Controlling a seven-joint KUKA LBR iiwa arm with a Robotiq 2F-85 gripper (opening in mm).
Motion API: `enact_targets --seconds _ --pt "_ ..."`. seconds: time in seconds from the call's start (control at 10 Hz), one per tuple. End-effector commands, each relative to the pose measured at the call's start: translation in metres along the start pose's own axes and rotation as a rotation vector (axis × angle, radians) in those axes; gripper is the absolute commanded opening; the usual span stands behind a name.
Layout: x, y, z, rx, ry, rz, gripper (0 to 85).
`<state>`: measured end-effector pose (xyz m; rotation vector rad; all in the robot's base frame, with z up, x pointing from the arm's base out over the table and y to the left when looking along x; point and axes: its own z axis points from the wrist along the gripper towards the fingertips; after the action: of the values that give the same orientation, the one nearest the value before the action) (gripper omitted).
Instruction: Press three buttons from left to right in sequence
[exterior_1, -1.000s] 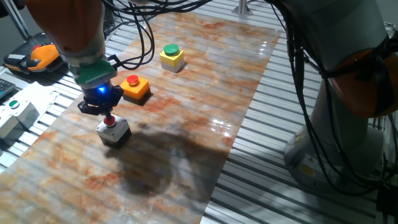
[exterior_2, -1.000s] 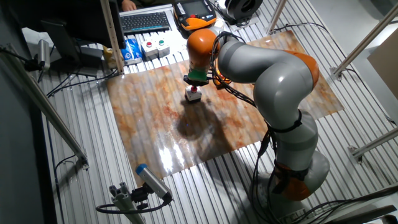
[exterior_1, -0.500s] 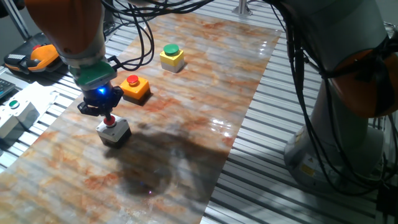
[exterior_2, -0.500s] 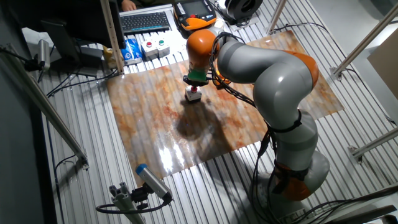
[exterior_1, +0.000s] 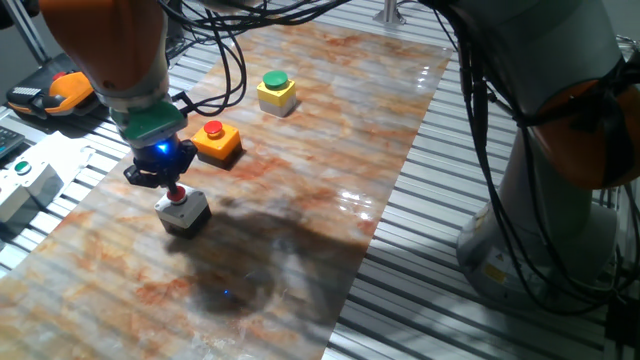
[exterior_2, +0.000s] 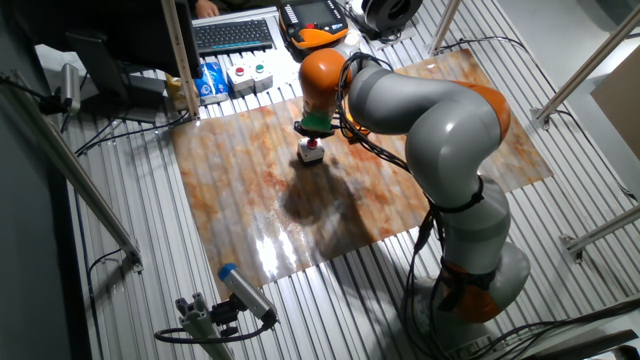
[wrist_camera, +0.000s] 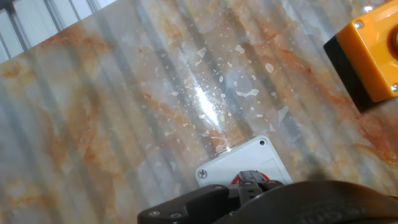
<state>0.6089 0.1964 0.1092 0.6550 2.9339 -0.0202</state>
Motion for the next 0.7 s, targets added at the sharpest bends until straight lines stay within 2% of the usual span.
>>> enact_targets --seconds 0.0,0.6 --pt "0.0016 -0.0004 0.0040 0.003 0.001 -0.001 0.0" --pt "0.0056 0.0008 0.0103 0.009 -0.010 -0.001 0.0"
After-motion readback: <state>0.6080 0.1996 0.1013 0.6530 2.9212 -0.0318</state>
